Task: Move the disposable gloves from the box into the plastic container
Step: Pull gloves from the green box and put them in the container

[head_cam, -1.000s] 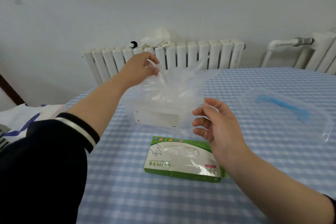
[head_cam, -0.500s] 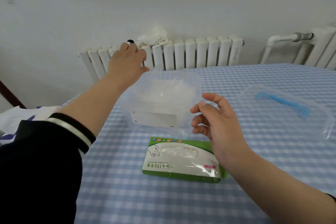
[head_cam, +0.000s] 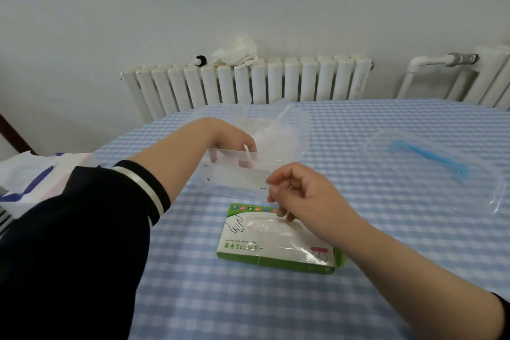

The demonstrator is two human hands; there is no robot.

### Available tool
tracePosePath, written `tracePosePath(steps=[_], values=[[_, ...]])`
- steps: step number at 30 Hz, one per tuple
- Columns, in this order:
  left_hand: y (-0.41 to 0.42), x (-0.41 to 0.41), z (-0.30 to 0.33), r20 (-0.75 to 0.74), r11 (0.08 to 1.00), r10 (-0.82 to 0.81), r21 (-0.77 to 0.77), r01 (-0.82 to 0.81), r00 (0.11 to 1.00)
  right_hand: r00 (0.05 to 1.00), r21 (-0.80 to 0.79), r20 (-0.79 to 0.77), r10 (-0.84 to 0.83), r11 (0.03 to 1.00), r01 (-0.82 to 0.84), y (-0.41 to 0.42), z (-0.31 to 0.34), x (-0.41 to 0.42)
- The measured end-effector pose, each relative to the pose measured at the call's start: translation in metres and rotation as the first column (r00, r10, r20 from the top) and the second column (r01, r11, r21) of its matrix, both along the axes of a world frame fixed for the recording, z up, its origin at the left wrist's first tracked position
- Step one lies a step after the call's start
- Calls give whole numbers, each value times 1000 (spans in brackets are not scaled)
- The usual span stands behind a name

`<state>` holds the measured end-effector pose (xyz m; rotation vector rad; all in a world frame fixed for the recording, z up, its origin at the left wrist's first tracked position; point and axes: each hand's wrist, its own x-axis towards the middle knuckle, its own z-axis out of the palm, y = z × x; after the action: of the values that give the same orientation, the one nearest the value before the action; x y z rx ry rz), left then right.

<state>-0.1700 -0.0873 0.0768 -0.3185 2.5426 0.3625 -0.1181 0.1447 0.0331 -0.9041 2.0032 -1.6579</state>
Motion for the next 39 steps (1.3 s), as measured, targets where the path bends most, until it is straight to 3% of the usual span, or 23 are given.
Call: tracePosePath(steps=[3, 5, 7, 9, 10, 11, 12, 13, 16, 18, 20, 31, 39], values=[[1, 9, 13, -267, 999, 8, -40, -19, 964, 969, 221, -239, 65, 975, -11, 2, -10, -4], [6, 22, 24, -522, 993, 39, -74, -90, 852, 945, 326, -300, 127, 945, -23, 3, -12, -7], [20, 42, 25, -798, 991, 47, -40, -130, 601, 919, 437, -333, 211, 898, -48, 4, -12, -9], [40, 68, 14, -961, 999, 31, 33, 2, 276, 892, 513, -357, 275, 856, -59, 6, -12, -13], [50, 81, 4, -984, 993, 42, 60, 99, 172, 880, 541, -366, 302, 839, -63, 6, -12, -15], [58, 93, -10, -990, 982, 55, 77, 174, 130, 869, 564, -371, 326, 823, -68, 6, -13, -16], [64, 105, -26, -987, 973, 56, 87, 214, 148, 863, 582, -367, 348, 809, -78, 6, -14, -17], [69, 114, -40, -974, 970, 52, 101, 220, 220, 861, 593, -360, 360, 801, -87, 6, -14, -18], [72, 130, -79, -831, 961, 93, 219, 168, 548, 869, 586, -335, 363, 803, -109, 4, -17, -20], [70, 133, -93, -698, 962, 63, 232, 141, 713, 862, 583, -343, 374, 804, -117, 3, -19, -24], [68, 134, -100, -615, 978, -27, 148, 149, 788, 862, 575, -339, 378, 808, -128, 3, -21, -27], [75, 141, -102, -647, 970, 25, 202, 139, 762, 818, 492, -500, 283, 871, 0, 0, -36, -20], [76, 140, -99, -622, 943, 113, 313, 114, 775, 673, 342, -705, 222, 939, 49, -10, -40, -14]])
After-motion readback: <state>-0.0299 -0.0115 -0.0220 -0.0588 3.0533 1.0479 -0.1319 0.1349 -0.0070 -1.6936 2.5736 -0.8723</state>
